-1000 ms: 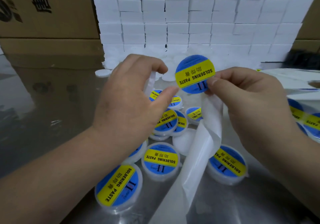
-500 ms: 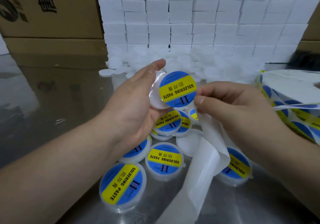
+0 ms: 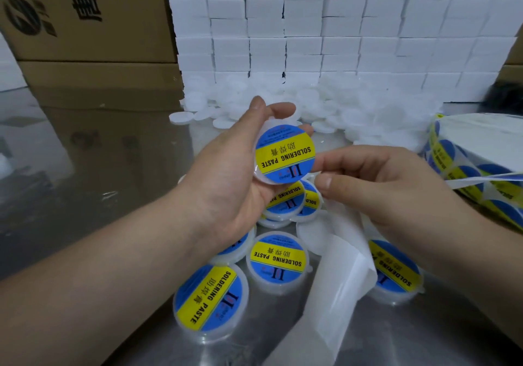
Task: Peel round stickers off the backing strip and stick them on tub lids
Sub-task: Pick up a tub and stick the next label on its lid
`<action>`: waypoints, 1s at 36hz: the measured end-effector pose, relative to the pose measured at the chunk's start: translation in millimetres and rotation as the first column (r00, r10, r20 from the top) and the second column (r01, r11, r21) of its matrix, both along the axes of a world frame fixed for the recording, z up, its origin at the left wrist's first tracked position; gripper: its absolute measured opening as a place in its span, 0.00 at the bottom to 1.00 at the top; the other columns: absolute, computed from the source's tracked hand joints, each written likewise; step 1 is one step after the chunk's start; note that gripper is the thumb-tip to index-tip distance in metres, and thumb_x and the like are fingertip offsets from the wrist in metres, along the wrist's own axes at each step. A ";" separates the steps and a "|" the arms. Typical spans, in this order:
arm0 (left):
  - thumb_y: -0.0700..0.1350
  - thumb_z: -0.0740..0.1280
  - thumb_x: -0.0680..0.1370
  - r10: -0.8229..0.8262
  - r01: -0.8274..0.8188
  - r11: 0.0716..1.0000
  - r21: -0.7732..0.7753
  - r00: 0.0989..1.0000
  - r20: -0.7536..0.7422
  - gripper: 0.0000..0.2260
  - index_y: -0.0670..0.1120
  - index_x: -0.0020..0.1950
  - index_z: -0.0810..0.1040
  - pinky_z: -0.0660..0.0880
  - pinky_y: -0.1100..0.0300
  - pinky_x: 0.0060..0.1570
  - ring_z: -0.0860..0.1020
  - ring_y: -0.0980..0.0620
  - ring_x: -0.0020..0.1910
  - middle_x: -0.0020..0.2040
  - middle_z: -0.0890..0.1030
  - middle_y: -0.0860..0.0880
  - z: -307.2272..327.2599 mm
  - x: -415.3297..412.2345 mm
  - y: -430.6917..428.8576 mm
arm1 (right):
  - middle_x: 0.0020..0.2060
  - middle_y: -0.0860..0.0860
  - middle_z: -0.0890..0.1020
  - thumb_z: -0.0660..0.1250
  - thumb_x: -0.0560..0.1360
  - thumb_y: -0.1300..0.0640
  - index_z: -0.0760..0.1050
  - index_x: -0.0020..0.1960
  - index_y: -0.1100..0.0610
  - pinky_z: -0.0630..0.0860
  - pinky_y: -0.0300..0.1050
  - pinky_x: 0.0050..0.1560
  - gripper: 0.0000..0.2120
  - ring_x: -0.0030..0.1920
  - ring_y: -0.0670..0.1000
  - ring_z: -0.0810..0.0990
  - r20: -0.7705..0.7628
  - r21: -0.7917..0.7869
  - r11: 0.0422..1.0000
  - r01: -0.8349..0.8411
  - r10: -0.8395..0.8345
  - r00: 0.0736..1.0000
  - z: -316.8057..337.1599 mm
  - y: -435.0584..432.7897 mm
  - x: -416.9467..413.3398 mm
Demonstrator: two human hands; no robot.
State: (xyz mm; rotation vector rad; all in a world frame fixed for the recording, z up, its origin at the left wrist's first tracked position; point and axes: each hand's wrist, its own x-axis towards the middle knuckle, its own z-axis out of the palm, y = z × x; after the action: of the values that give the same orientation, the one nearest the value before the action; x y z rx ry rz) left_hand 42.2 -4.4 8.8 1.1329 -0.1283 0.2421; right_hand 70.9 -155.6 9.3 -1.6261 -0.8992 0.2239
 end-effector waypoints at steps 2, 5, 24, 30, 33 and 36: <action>0.54 0.62 0.69 -0.010 0.009 1.000 0.023 1.000 0.020 0.13 0.48 0.47 0.77 0.78 0.53 0.46 0.82 0.47 0.43 0.42 0.84 0.46 -1.1 -0.7 -0.6 | 0.44 0.59 0.83 0.66 0.66 0.55 0.82 0.45 0.43 0.78 0.47 0.51 0.12 0.48 0.55 0.82 -0.011 0.004 1.000 -0.010 0.010 1.000 0.2 0.1 0.3; 0.50 0.65 0.64 -0.019 0.017 0.999 0.038 0.998 0.059 0.14 0.49 0.47 0.78 0.78 0.54 0.47 0.82 0.47 0.46 0.43 0.84 0.46 -4.2 -1.1 -1.3 | 0.43 0.56 0.84 0.66 0.66 0.55 0.82 0.45 0.43 0.78 0.39 0.47 0.12 0.43 0.48 0.84 -0.015 -0.008 1.000 -0.018 0.018 1.000 -0.5 -0.6 1.1; 0.42 0.67 0.63 -0.022 0.013 0.996 0.083 0.995 0.101 0.12 0.51 0.45 0.79 0.80 0.56 0.44 0.82 0.50 0.43 0.43 0.84 0.49 -5.4 -2.2 -2.5 | 0.43 0.50 0.85 0.66 0.66 0.53 0.81 0.47 0.42 0.77 0.50 0.57 0.12 0.48 0.49 0.83 0.008 -0.055 0.998 0.002 -0.001 1.000 -2.5 -2.1 3.1; 0.42 0.67 0.63 -0.010 0.000 0.995 0.098 0.994 0.105 0.13 0.50 0.47 0.78 0.80 0.55 0.45 0.82 0.51 0.42 0.42 0.84 0.49 -4.6 -3.6 -3.6 | 0.42 0.47 0.86 0.66 0.66 0.54 0.81 0.47 0.44 0.77 0.39 0.53 0.12 0.46 0.45 0.84 -0.014 -0.031 0.999 -0.034 0.033 0.999 -2.0 -3.0 3.2; 0.42 0.67 0.63 -0.011 0.001 0.995 0.097 0.994 0.107 0.13 0.50 0.47 0.78 0.80 0.57 0.44 0.82 0.51 0.42 0.42 0.84 0.50 -3.5 -4.4 -3.3 | 0.41 0.45 0.85 0.65 0.67 0.55 0.81 0.47 0.43 0.77 0.35 0.49 0.12 0.45 0.43 0.83 -0.018 -0.021 0.998 -0.051 0.050 0.999 -1.9 -3.2 3.9; 0.41 0.66 0.64 -0.005 -0.005 0.996 0.094 0.994 0.112 0.13 0.50 0.47 0.78 0.80 0.57 0.44 0.82 0.51 0.41 0.42 0.84 0.49 -3.0 -5.3 -4.1 | 0.42 0.45 0.85 0.65 0.67 0.55 0.81 0.47 0.43 0.77 0.36 0.51 0.12 0.46 0.43 0.83 -0.004 -0.029 0.998 -0.058 0.058 0.998 -2.3 -2.9 4.4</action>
State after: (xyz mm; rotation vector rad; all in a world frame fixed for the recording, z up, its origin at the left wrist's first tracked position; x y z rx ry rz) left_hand 36.9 -8.6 5.8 1.2129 -0.2415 0.3026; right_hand 75.3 -158.5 7.0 -1.6274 -0.9452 0.2811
